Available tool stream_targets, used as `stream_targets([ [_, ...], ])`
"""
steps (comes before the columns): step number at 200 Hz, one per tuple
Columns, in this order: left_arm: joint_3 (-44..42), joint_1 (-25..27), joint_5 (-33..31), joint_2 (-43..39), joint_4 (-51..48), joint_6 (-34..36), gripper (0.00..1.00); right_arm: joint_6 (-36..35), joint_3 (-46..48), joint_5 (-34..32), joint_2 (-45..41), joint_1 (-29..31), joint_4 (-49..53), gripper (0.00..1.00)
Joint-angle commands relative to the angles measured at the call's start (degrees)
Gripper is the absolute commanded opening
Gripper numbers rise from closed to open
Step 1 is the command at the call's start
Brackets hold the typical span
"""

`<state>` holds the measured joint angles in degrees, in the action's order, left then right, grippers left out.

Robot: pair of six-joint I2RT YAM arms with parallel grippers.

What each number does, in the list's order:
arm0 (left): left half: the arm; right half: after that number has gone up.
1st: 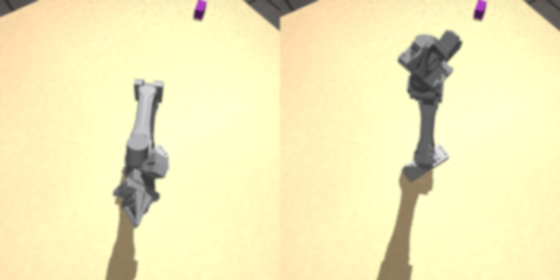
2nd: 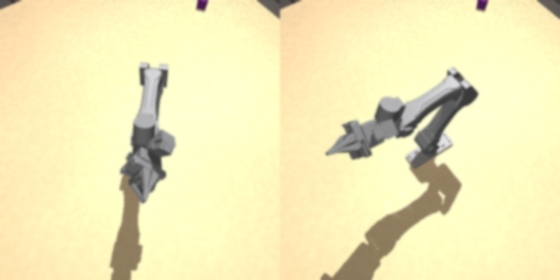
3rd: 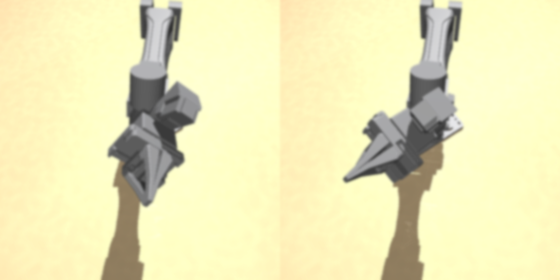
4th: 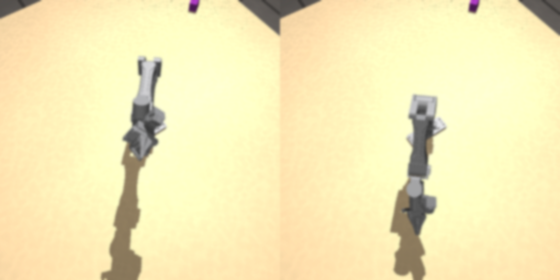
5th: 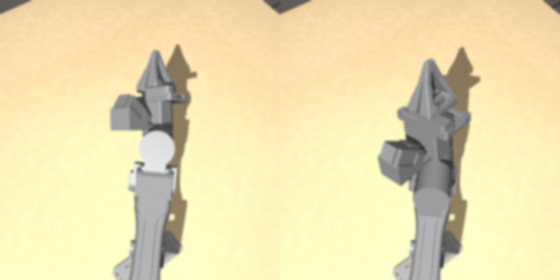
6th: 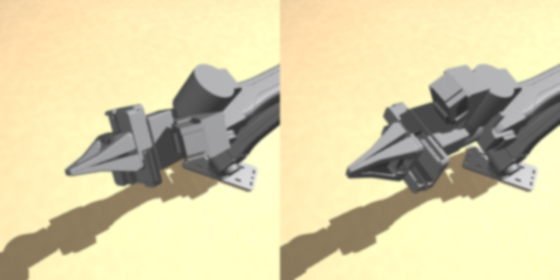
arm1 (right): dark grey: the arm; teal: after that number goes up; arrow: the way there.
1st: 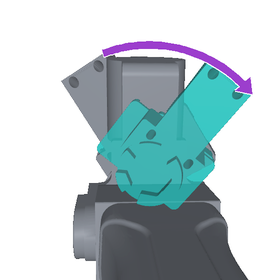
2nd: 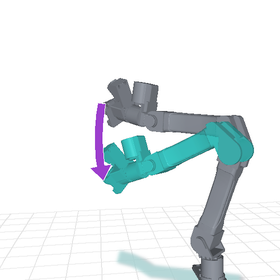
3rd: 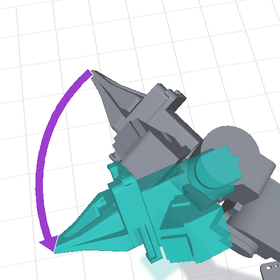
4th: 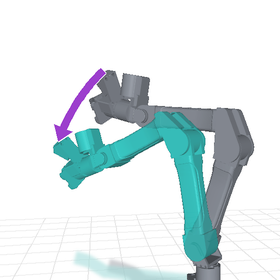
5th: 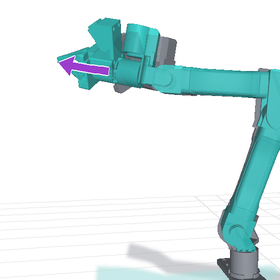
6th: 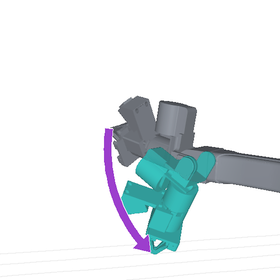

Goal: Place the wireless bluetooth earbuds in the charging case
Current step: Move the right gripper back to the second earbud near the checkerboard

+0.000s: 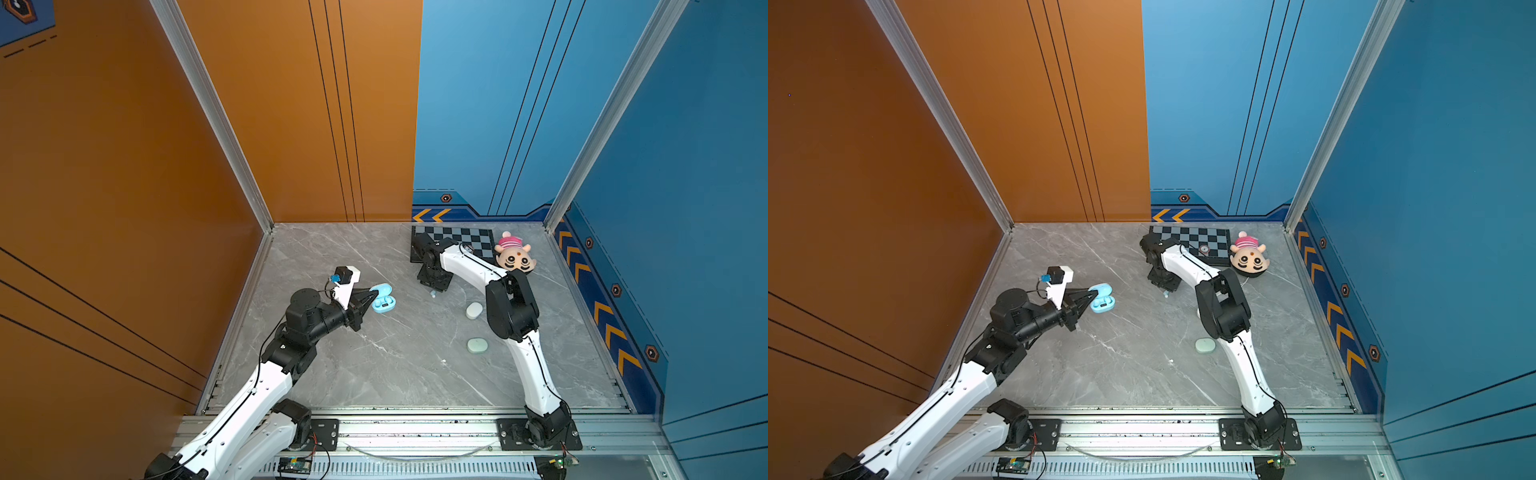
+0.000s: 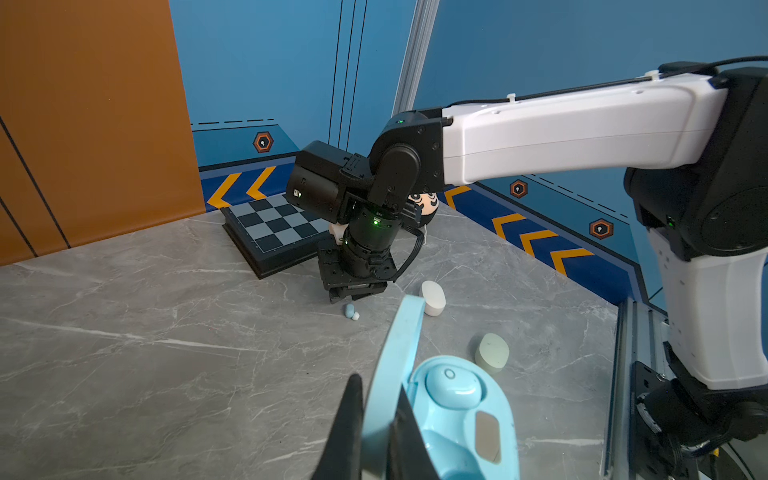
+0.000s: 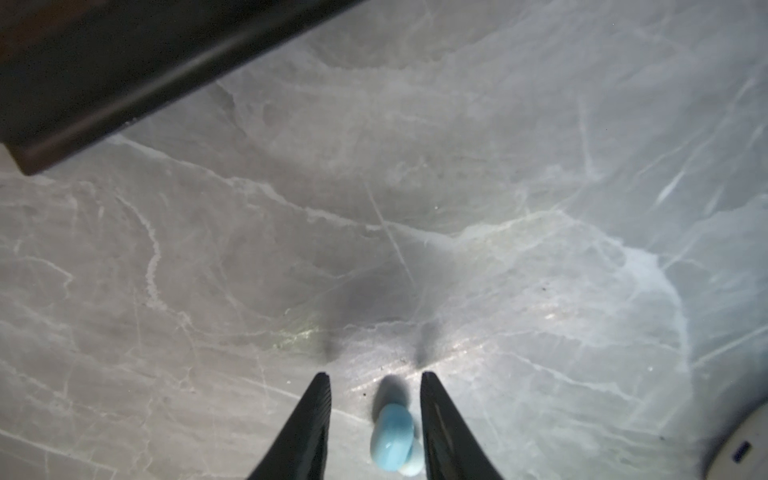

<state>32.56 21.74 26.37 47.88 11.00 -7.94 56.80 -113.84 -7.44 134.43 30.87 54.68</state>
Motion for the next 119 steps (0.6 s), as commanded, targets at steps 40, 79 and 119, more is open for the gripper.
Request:
stream_targets([
  [40, -0.6, -1.2, 1.2, -1.5, 1.7, -0.1, 0.0, -0.4, 0.6, -2.0, 1.4, 1.4, 2.4, 0.37],
  [79, -0.6, -1.6, 1.3, -2.0, 1.7, -0.5, 0.0, -0.2, 1.3, -2.4, 1.8, 1.5, 2.4, 0.33],
  [119, -0.6, -2.0, 1.7, -2.2, 1.7, -0.7, 0.0, -0.4, 2.7, -2.2, 1.7, 1.5, 2.4, 0.33],
])
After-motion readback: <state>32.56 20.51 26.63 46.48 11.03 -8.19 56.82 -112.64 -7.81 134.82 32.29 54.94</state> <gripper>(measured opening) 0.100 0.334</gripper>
